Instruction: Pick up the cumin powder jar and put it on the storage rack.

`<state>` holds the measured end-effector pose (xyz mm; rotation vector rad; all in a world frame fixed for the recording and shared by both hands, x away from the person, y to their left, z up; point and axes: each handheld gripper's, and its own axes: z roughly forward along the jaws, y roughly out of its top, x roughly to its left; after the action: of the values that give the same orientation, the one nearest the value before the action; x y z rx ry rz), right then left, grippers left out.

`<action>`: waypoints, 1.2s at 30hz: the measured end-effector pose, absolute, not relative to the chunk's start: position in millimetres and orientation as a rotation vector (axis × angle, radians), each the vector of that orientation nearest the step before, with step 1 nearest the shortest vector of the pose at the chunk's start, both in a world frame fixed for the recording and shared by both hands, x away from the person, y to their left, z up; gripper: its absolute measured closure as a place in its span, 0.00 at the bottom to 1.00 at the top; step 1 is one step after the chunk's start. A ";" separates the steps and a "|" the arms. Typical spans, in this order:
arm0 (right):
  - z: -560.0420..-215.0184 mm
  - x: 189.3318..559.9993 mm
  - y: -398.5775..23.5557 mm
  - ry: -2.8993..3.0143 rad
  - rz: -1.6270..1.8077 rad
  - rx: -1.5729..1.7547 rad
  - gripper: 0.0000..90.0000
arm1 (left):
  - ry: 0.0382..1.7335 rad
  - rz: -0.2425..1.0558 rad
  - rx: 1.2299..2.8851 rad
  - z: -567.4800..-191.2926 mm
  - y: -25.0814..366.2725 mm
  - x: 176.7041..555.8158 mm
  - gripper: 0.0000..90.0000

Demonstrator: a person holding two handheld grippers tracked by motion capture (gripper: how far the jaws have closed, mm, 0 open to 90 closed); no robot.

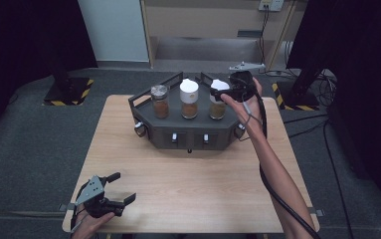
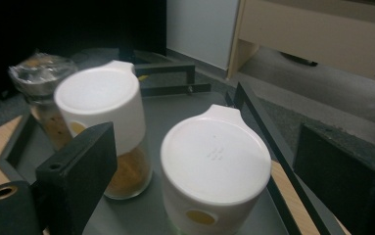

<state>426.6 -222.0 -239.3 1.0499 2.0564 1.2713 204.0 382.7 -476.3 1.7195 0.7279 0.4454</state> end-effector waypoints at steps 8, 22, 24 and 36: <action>-231.8 406.3 -225.1 2.070 1.335 0.968 0.08 | 0.731 0.445 1.713 -476.8 383.3 203.8 0.02; -234.8 357.6 -235.6 2.107 1.443 0.809 0.05 | 0.747 0.447 1.714 -477.0 384.0 199.1 0.02; -237.7 352.5 -239.9 2.110 1.450 0.805 0.05 | 0.749 0.450 1.712 -476.9 384.3 198.2 0.02; -263.2 306.5 -276.1 2.058 1.507 0.811 0.03 | 0.742 0.461 1.702 -477.5 385.4 196.7 0.02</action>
<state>306.5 -276.1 -263.2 0.8105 2.0577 1.5074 196.7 385.4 -477.5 1.7019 0.7421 0.4613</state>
